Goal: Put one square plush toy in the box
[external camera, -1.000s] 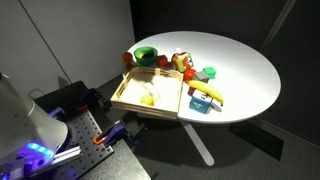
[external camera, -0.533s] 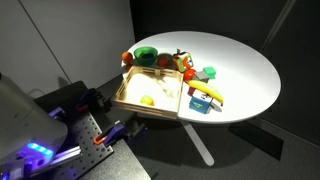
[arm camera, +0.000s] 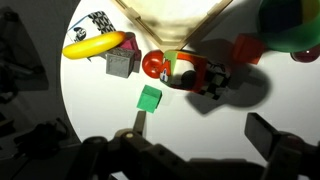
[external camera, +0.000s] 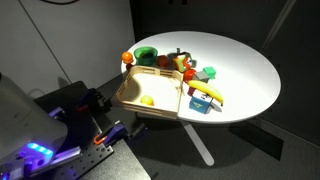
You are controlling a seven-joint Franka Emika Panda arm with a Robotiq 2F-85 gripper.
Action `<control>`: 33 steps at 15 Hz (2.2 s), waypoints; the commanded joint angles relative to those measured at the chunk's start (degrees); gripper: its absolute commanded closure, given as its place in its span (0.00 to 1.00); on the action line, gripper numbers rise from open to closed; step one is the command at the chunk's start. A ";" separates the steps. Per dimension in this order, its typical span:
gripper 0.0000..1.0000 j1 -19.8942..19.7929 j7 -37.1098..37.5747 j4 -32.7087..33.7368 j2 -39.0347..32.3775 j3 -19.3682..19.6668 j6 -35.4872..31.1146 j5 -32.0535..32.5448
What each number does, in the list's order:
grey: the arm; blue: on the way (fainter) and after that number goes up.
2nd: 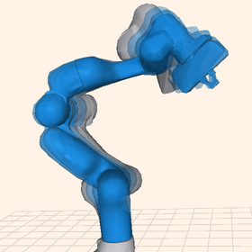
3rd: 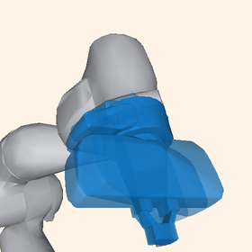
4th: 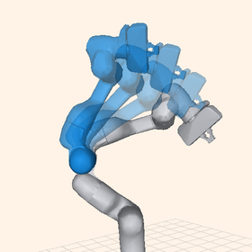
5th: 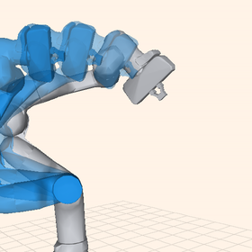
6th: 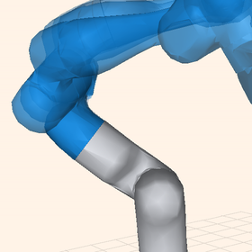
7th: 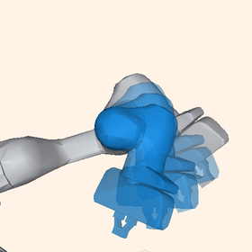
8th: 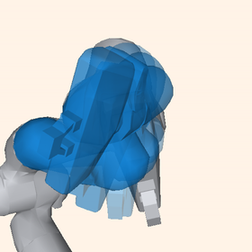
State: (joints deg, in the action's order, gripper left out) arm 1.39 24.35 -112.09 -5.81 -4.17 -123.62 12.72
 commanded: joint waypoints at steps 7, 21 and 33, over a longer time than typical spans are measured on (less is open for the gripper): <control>0.00 1.21 -6.44 2.87 -3.51 2.38 -1.26 -0.23; 0.00 1.26 -7.11 4.24 -6.56 2.88 0.25 -0.63; 0.00 0.54 -14.11 7.61 -14.71 3.67 -2.57 -3.05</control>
State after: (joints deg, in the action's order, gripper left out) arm 2.01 13.54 -107.24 -17.87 -0.94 -125.44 11.32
